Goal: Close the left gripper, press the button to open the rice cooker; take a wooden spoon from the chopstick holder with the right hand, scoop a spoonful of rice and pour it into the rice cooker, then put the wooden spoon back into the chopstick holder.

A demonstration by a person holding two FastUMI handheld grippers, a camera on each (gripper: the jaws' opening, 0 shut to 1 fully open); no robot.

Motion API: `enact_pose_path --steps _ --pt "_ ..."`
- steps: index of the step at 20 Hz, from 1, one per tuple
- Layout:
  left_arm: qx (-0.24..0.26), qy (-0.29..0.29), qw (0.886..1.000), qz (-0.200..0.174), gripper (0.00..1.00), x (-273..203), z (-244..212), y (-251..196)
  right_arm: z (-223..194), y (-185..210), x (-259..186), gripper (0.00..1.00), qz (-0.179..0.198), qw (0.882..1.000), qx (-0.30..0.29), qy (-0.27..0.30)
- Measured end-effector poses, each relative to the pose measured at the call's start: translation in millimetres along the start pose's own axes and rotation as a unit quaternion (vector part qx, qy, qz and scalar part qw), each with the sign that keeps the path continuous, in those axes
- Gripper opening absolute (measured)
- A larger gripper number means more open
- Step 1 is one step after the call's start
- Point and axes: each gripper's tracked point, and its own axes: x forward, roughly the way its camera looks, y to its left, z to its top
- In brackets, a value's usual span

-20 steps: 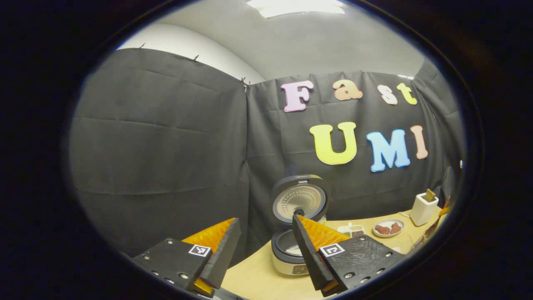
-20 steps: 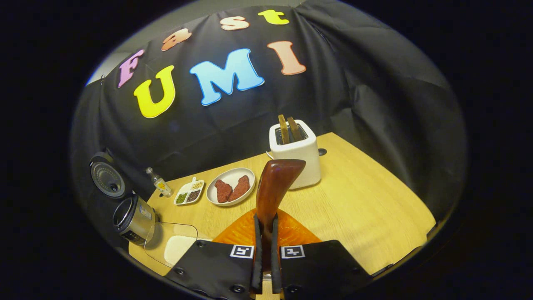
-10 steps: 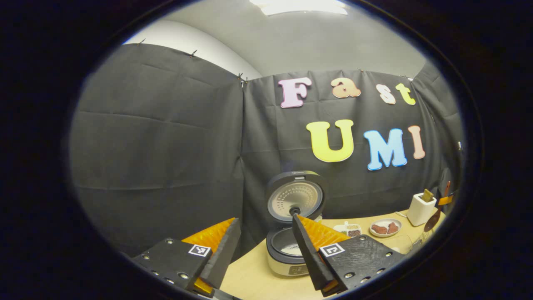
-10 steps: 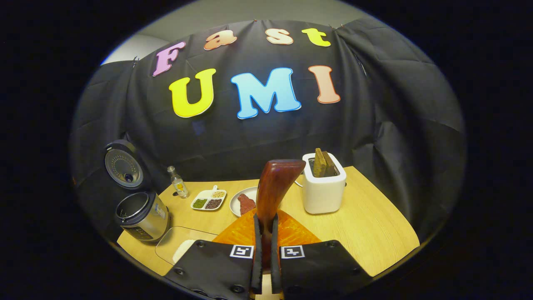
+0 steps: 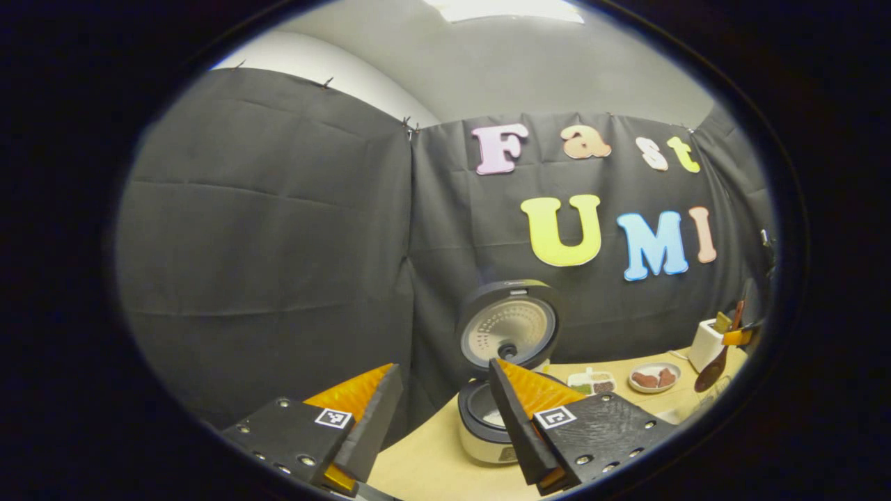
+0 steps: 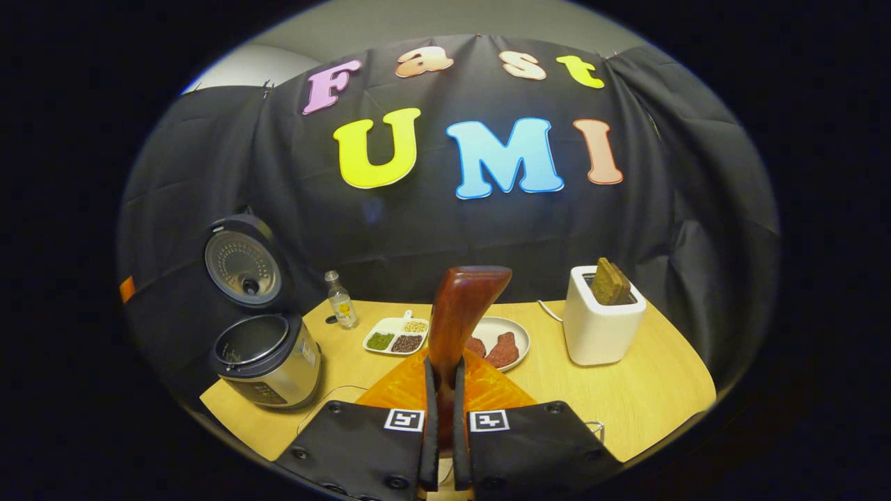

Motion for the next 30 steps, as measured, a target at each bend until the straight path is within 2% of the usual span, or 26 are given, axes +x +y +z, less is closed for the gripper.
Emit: enact_pose_path --steps 6,13,17,23,27,30 --pt "-0.003 0.009 1.000 0.004 0.77 12.2 -12.9 15.9 -39.3 32.7 20.6 0.08 0.001 0.998 -0.059 0.020" --pt "0.002 0.016 1.000 0.011 0.80 21.1 -20.0 29.2 -77.6 43.5 38.9 0.10 -0.037 0.986 -0.160 0.027" --pt "0.003 0.019 1.000 0.017 0.80 23.2 -24.4 36.2 -90.7 56.4 44.3 0.10 -0.044 0.983 -0.177 0.028" --pt "0.000 0.020 1.000 0.021 0.80 25.8 -23.8 40.5 -110.0 90.9 50.8 0.10 -0.011 0.990 -0.131 0.050" --pt "-0.004 0.024 1.000 0.019 0.77 26.6 -28.2 36.2 -117.5 109.0 47.9 0.10 0.035 0.996 -0.043 0.075" --pt "-0.007 0.026 1.000 0.015 0.77 28.3 -29.5 29.8 -116.5 102.8 44.4 0.10 0.047 0.993 0.045 0.095"
